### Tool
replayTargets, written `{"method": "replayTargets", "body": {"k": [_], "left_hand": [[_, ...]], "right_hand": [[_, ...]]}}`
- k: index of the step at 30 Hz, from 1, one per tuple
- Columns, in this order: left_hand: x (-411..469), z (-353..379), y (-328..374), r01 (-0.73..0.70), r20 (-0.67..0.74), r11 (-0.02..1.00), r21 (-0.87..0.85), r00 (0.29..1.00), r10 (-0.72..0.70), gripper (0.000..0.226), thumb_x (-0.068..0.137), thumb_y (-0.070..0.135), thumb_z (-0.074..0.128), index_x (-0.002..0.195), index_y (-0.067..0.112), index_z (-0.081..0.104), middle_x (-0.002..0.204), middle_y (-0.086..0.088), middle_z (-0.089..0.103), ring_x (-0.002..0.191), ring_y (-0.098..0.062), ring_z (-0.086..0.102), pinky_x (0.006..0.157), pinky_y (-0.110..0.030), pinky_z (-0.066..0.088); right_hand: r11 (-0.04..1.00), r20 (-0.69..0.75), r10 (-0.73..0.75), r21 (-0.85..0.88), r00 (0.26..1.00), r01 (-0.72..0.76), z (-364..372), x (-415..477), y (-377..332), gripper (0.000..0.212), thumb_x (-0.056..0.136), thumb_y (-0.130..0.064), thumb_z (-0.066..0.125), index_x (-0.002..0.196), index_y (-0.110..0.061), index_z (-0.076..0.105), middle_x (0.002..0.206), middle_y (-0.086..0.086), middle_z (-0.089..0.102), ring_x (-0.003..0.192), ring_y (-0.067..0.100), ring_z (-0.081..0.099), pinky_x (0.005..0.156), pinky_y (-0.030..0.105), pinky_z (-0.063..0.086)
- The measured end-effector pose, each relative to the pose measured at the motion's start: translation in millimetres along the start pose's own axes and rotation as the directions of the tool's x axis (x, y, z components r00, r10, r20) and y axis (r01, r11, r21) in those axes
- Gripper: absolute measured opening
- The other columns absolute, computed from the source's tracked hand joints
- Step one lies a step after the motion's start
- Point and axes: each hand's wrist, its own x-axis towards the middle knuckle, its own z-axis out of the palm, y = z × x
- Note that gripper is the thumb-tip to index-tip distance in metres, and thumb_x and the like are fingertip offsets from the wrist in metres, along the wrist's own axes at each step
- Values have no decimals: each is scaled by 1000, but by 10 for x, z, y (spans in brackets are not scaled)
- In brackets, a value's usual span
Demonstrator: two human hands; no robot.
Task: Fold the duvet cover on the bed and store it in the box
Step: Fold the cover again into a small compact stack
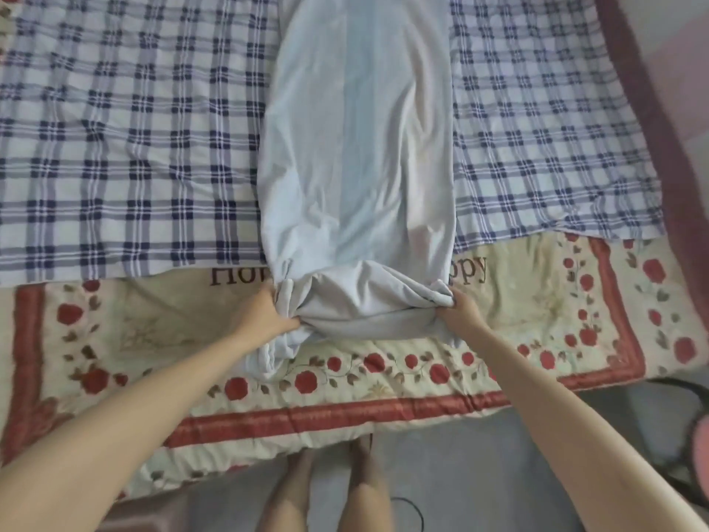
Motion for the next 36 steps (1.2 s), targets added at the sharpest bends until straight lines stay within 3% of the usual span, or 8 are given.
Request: {"method": "replayTargets", "body": {"k": [5, 7, 9, 14, 21, 26, 30, 36], "left_hand": [[-130, 693, -569, 7, 31, 984, 179, 999, -13, 118, 68, 41, 80, 151, 22, -1, 135, -22, 40, 110, -36, 53, 82, -38, 49], [-237, 850, -667, -56, 61, 960, 274, 997, 41, 100, 71, 38, 78, 150, 20, 19, 154, -18, 7, 124, -35, 45, 89, -38, 48], [-328, 954, -789, -206, 124, 927, 314, 977, 175, 63, 71, 26, 78, 128, 15, 53, 159, -8, 3, 115, -31, 54, 81, -36, 50], [-611, 1140, -1364, -574, 177, 696, 432, 811, 558, 52, 50, 2, 77, 99, 10, 62, 109, -7, 66, 98, -25, 57, 86, -32, 36], [-1295, 1495, -2055, -398, 248, 821, 408, 914, 320, 53, 45, -5, 74, 93, 14, 62, 97, -4, 62, 88, -30, 62, 65, -40, 51], [-1824, 1829, -2223, -414, 391, 737, 534, 894, 219, 47, 34, 0, 80, 76, 19, 68, 76, 2, 63, 67, -22, 66, 58, -32, 43], [-2170, 1903, -2111, -446, 305, 691, 569, 895, 326, 48, 32, -4, 75, 74, 15, 64, 77, -2, 59, 63, -23, 61, 67, -32, 28], [-2889, 1673, -2051, -543, 139, 641, 543, 811, 569, 23, 64, 11, 43, 79, 8, 61, 105, -10, 63, 74, -28, 66, 70, -37, 34]], "right_hand": [[983, 128, -7, -181, 992, 30, 435, -143, 804, 36, 76, 2, 50, 91, -27, 65, 89, 2, 65, 87, 23, 61, 73, 34, 48], [952, 166, -5, -301, 986, 55, 534, -306, 1059, 40, 74, 2, 54, 101, -25, 65, 95, 1, 63, 94, 27, 60, 76, 37, 48], [890, 165, -47, -441, 985, 117, 605, -543, 1260, 46, 75, 4, 60, 115, -19, 62, 111, 1, 57, 105, 26, 52, 79, 35, 42], [904, 151, -61, -412, 987, 119, 774, -1044, 1733, 55, 74, 13, 55, 120, -16, 54, 147, -3, 29, 100, 15, 52, 66, 37, 51], [806, 217, 86, -589, 972, 60, 1046, -1484, 2425, 54, 73, 11, 51, 120, -15, 56, 143, 3, 34, 110, 30, 52, 70, 35, 45], [633, 459, 415, -766, 786, 113, 1165, -1722, 2806, 44, 89, 2, 39, 127, -17, 51, 135, 0, 41, 111, 26, 49, 70, 32, 39], [604, 465, 189, -749, 865, 271, 1073, -1912, 2943, 52, 81, 9, 46, 126, -17, 53, 125, 3, 48, 116, 27, 45, 69, 31, 36], [673, 367, -243, -603, 898, 428, 594, -2566, 2918, 64, 39, 20, 62, 89, -13, 42, 101, 1, 42, 83, 27, 45, 47, 27, 27]]}}
